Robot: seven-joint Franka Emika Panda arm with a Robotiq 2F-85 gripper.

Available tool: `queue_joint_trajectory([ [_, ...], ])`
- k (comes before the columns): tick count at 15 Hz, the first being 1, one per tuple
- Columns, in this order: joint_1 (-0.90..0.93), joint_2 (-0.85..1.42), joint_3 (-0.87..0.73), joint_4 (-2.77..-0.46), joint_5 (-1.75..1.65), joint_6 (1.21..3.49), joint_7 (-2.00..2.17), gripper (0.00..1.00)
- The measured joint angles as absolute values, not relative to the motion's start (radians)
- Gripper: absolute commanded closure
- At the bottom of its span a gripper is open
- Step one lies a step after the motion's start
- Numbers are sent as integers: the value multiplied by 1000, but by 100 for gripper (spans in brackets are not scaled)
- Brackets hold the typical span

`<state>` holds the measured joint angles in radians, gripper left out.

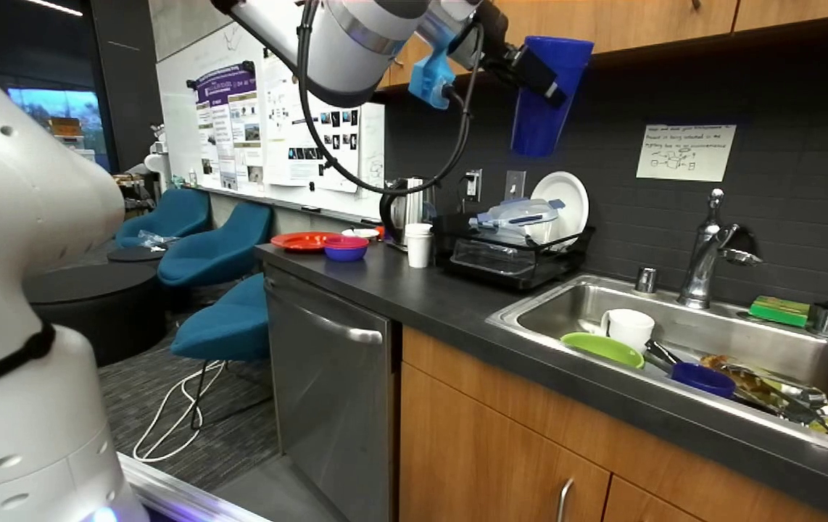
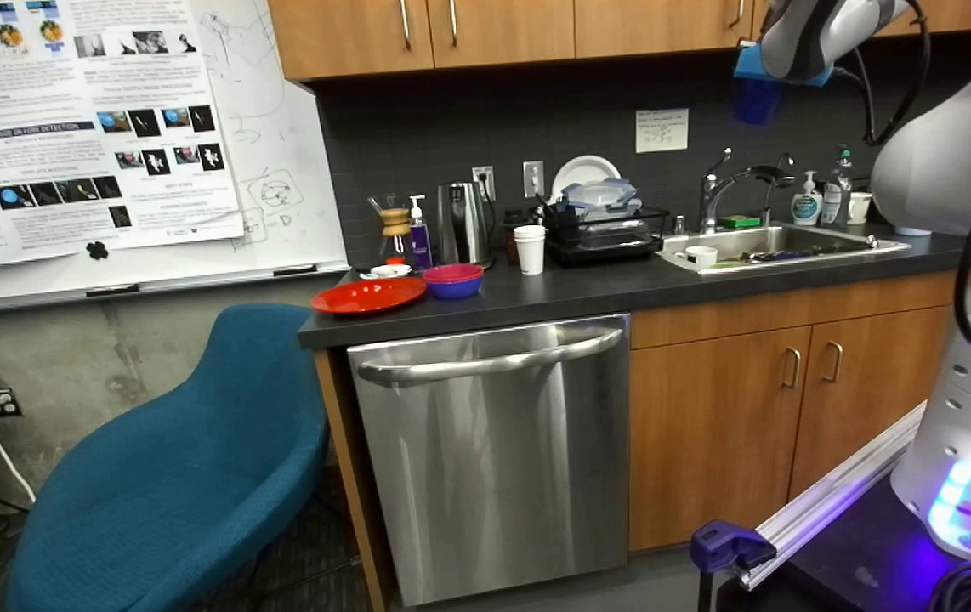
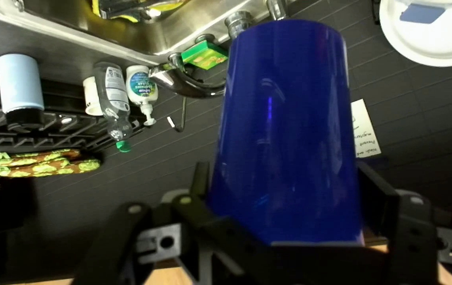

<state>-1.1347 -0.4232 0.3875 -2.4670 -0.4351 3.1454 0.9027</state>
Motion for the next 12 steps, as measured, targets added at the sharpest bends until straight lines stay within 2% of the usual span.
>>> queue_joint_trajectory([
  [3, -976, -435, 376, -2474, -350, 3011, 879, 40],
  [8, -626, -404, 223, -2421, -123, 2689, 724, 40],
  [12, -532, -361, 94, -2315, -118, 2485, 713, 40],
])
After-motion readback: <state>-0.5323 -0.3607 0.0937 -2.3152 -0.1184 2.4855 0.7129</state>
